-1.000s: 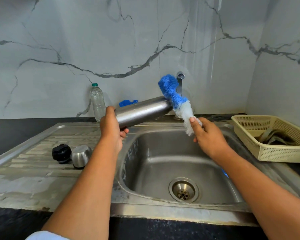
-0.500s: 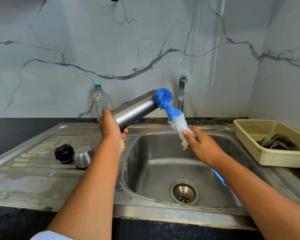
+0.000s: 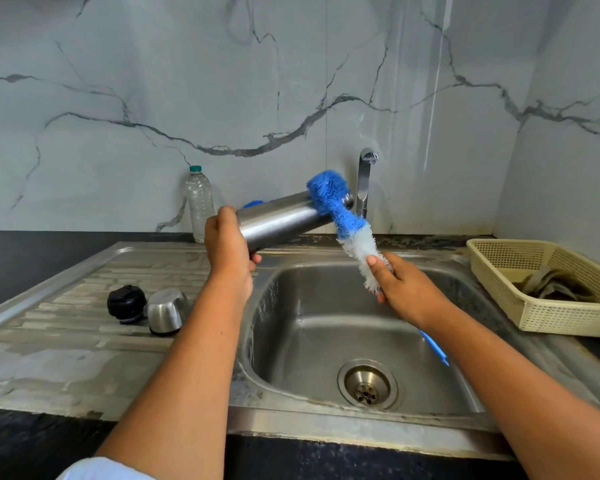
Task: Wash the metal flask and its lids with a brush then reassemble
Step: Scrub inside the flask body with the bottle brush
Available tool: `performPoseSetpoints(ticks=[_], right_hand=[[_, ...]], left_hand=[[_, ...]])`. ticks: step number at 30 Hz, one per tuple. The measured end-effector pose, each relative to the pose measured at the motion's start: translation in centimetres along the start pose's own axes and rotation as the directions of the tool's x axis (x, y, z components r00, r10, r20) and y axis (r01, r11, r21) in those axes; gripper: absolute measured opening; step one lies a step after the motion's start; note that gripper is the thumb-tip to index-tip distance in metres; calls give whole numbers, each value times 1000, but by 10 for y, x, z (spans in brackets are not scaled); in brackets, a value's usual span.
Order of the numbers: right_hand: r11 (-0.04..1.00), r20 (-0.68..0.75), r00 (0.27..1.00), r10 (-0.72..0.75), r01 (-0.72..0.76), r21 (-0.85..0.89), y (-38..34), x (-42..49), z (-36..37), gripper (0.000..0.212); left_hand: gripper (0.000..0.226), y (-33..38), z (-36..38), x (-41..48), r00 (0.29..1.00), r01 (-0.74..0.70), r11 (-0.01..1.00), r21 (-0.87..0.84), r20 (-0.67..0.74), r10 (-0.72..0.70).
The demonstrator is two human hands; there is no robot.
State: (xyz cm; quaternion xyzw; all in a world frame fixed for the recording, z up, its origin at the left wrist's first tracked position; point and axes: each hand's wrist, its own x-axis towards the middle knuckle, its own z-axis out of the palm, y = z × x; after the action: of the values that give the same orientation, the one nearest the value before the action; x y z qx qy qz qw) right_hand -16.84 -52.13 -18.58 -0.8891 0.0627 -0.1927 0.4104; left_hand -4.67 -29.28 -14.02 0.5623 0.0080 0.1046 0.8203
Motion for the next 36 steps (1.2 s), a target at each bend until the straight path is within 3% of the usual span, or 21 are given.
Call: performPoseSetpoints(ticks=[3, 6, 12, 16, 21, 26, 31, 36], right_hand=[[1000, 46, 999, 2, -2, 1, 4, -4, -3, 32], [999, 21, 1000, -5, 5, 32, 2, -3, -1, 29], [999, 51, 998, 24, -26, 47, 4, -2, -2, 37], [997, 48, 998, 27, -30, 71, 0, -2, 0, 36], [993, 109, 993, 36, -47, 107, 0, -5, 0, 38], [989, 105, 994, 29, -43, 140, -6, -5, 4, 36], [990, 172, 984, 44, -66, 121, -5, -7, 4, 40], [991, 150, 989, 14, -34, 131, -9, -6, 4, 34]], left_hand=[[30, 4, -8, 6, 1000, -8, 999, -34, -27, 7], [22, 2, -4, -2, 998, -41, 999, 27, 45, 40], [22, 3, -5, 0, 997, -72, 997, 16, -4, 72], [12, 1, 1, -9, 992, -120, 990, 78, 56, 115], [11, 6, -2, -6, 990, -134, 991, 2, -52, 134], [11, 0, 2, -9, 987, -161, 984, 81, 43, 158], [11, 3, -1, -4, 987, -151, 988, 18, -56, 152], [13, 1, 1, -6, 990, -143, 989, 37, 16, 142]])
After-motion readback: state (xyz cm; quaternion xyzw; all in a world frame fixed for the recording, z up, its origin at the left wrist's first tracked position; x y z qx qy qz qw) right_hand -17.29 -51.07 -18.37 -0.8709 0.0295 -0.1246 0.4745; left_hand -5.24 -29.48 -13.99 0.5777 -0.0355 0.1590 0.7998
